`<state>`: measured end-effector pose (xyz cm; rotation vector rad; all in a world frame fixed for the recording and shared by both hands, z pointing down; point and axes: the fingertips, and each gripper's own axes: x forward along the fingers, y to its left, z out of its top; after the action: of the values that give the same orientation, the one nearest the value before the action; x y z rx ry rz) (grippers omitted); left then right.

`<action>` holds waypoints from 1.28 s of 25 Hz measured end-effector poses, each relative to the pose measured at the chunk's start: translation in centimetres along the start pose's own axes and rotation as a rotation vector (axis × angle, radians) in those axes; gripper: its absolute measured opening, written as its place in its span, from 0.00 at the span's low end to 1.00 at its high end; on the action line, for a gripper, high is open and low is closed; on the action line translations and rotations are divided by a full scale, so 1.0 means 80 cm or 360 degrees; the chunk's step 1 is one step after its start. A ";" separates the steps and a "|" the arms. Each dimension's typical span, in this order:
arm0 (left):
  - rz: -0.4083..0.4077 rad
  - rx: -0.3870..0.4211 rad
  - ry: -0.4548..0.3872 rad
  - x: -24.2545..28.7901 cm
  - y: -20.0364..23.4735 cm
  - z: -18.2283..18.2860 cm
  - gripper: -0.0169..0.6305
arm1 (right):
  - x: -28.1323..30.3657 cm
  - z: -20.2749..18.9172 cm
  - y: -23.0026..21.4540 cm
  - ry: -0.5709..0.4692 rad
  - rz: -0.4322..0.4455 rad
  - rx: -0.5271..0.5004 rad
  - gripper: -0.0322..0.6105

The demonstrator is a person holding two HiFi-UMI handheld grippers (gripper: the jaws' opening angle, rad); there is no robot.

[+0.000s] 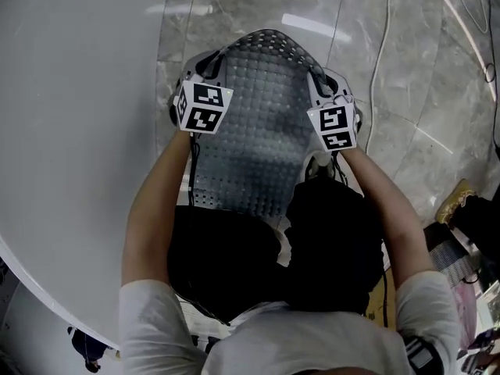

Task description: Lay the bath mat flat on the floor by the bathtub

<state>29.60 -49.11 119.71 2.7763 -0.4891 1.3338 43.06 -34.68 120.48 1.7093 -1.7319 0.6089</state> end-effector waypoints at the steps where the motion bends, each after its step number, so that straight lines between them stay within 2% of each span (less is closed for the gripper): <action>1: -0.0004 0.0020 -0.0003 0.005 0.002 -0.001 0.07 | 0.002 -0.002 -0.004 -0.0019 -0.0024 0.0031 0.08; 4: 0.0011 0.0001 -0.0017 0.018 0.015 0.002 0.07 | 0.009 0.006 -0.014 -0.0044 -0.0080 0.0013 0.08; 6: 0.0043 0.0010 0.0004 0.024 0.020 -0.001 0.07 | 0.007 0.008 -0.010 -0.0029 -0.0062 -0.0006 0.08; 12: 0.0119 0.0179 0.0062 0.044 0.027 0.004 0.07 | 0.006 0.011 -0.002 0.0007 0.0009 -0.0040 0.08; 17: 0.0117 0.0224 0.0089 0.063 0.026 0.005 0.07 | 0.033 0.002 -0.013 0.0050 -0.0036 -0.0058 0.08; 21: 0.0132 0.0351 0.0095 0.076 0.027 0.008 0.07 | 0.047 -0.002 -0.033 0.0080 -0.0061 -0.0083 0.08; 26: 0.0203 0.0217 0.0069 0.087 0.036 0.002 0.07 | 0.052 -0.004 -0.035 0.0041 -0.0020 -0.0233 0.08; 32: 0.0293 0.0342 0.0089 0.107 0.049 0.006 0.07 | 0.071 -0.010 -0.046 0.0017 -0.0017 -0.0276 0.08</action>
<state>33.86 -55.26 125.51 2.9131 -0.6495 1.5860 46.97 -38.35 124.70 1.5910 -1.7144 0.4477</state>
